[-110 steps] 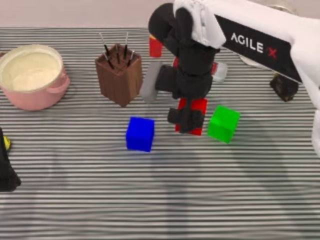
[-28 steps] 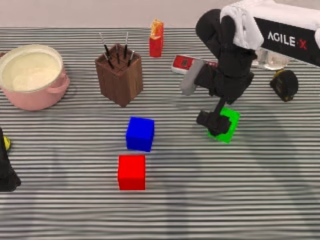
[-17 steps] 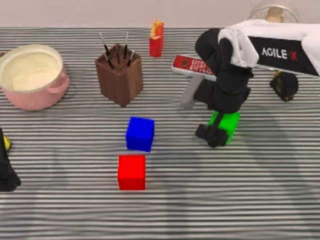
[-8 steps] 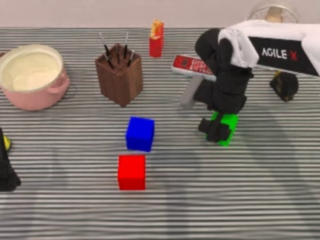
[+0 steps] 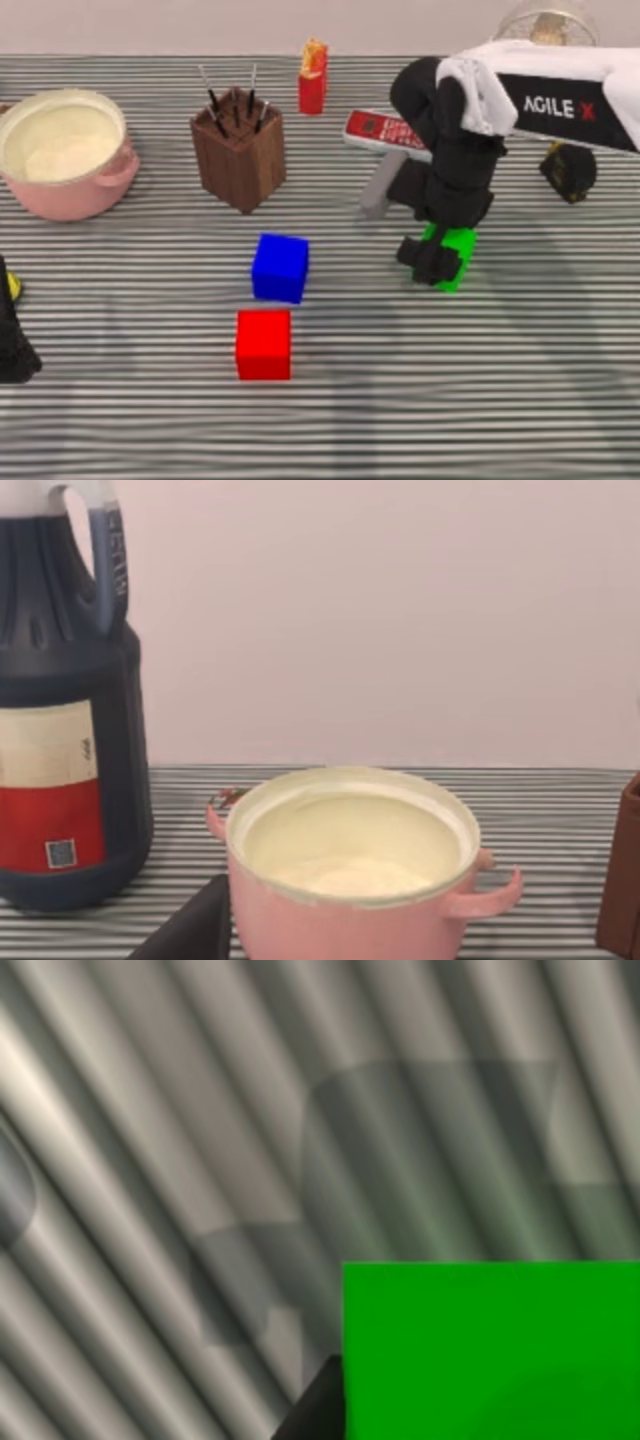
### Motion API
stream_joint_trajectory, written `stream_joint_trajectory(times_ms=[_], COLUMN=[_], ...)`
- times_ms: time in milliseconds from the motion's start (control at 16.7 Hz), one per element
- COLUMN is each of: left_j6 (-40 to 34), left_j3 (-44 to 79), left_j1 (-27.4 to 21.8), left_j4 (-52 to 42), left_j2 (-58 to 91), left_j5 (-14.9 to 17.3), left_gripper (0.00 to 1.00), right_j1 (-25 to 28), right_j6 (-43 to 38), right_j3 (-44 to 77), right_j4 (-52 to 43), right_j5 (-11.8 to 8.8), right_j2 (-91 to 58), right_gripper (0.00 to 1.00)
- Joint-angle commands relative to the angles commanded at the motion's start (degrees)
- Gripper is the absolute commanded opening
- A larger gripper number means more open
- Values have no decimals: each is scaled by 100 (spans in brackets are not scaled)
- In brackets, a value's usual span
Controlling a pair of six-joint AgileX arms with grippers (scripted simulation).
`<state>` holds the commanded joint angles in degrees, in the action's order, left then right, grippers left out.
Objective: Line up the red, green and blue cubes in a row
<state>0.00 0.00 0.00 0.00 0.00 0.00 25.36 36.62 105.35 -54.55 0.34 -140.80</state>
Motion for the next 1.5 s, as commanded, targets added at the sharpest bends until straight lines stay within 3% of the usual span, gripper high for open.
stream_joint_trajectory(times_ms=[300,660,1020,1200,1500], left_j6=[0,0,0,0,0], left_j3=[0,0,0,0,0], left_j1=[0,0,0,0,0], left_j4=[0,0,0,0,0], left_j2=[0,0,0,0,0], left_j5=[0,0,0,0,0], left_gripper=[100,100,100,100,100], right_j1=[21,53,50,435,1628], right_j6=[-38,-40,-38,121,542], right_j3=[88,795,840,689,244], right_j4=[-175,-1278,-1350,-1342,-1320], right_j5=[-49,-53,-55,-55,-57], right_j2=[167,527,565,714,1142], right_gripper=[0,0,0,0,0])
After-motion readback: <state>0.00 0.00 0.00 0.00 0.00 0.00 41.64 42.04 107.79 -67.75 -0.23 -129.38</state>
